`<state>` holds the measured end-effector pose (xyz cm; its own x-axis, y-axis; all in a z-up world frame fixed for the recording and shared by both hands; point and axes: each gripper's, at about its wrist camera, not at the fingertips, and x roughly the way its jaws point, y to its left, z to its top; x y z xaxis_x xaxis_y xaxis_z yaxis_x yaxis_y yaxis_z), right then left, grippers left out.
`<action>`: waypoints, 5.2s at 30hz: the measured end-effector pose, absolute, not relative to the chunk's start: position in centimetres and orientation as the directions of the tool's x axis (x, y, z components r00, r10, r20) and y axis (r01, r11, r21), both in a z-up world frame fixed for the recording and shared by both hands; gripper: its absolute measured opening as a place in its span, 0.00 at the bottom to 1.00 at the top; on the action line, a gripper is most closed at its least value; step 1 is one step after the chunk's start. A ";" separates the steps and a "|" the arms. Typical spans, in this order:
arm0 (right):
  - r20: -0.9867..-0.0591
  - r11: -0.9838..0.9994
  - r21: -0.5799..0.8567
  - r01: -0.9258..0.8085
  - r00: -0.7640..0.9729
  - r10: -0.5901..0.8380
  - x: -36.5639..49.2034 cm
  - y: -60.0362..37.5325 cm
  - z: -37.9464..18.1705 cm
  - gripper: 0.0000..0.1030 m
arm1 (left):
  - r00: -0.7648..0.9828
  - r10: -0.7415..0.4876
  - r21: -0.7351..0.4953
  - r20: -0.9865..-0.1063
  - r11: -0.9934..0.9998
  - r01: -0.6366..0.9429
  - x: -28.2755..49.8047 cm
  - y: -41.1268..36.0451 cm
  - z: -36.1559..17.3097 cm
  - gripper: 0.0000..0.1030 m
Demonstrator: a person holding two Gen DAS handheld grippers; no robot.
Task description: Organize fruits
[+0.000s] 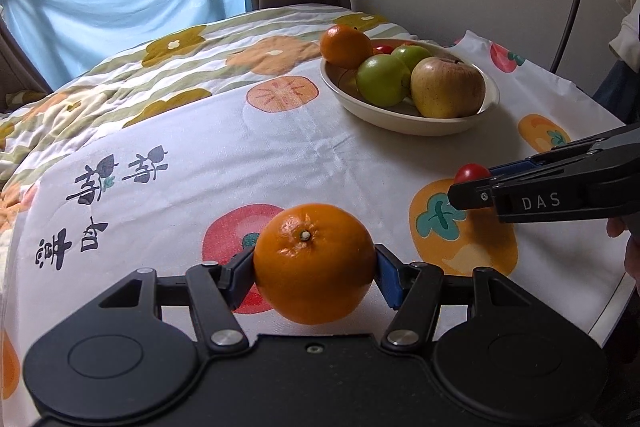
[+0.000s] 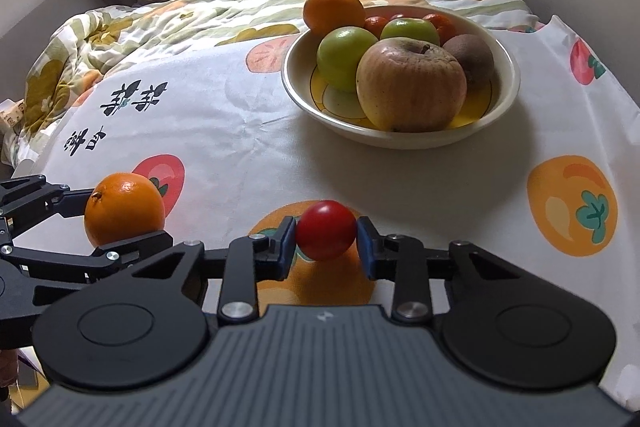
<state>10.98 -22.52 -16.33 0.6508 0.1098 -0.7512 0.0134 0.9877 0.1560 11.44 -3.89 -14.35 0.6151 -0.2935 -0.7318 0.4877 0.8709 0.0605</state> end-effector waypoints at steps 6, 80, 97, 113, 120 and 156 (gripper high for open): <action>-0.737 0.987 0.162 0.006 0.666 0.117 10.1 -22.7 -14.1 0.46 | 0.633 -0.295 0.043 -0.716 0.886 0.461 10.5 -3.7 -12.1 0.64; -0.711 0.978 0.200 -0.058 0.679 0.185 19.3 -35.9 -10.5 0.46 | 0.707 -0.286 -0.147 -0.647 0.956 0.253 19.3 -12.4 -8.2 0.88; -0.703 0.971 0.240 -0.017 0.687 0.185 19.8 -36.7 -11.1 1.00 | 0.722 -0.181 -0.042 -0.668 0.978 0.206 17.6 -12.0 -8.2 0.89; -0.657 0.986 0.163 -0.019 0.744 0.123 15.6 -34.8 -6.3 1.00 | 0.775 -0.152 -0.013 -0.613 0.983 0.183 13.7 -10.6 -4.3 0.90; -0.622 0.990 0.138 0.012 0.779 0.077 10.5 -32.3 -2.6 1.00 | 0.807 -0.155 -0.006 -0.570 0.983 0.185 9.3 -8.2 -0.7 0.90; -0.596 0.998 -0.014 0.062 0.801 -0.058 -3.6 -22.8 1.0 1.00 | 0.854 -0.061 0.055 -0.517 0.993 0.104 -2.0 -1.0 2.4 0.99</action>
<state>-3.61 -22.78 0.95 0.8011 -0.0584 -0.5956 0.0623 0.9980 -0.0141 -2.03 -0.96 2.37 0.8535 -0.0609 -0.5174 0.1042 0.9930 0.0549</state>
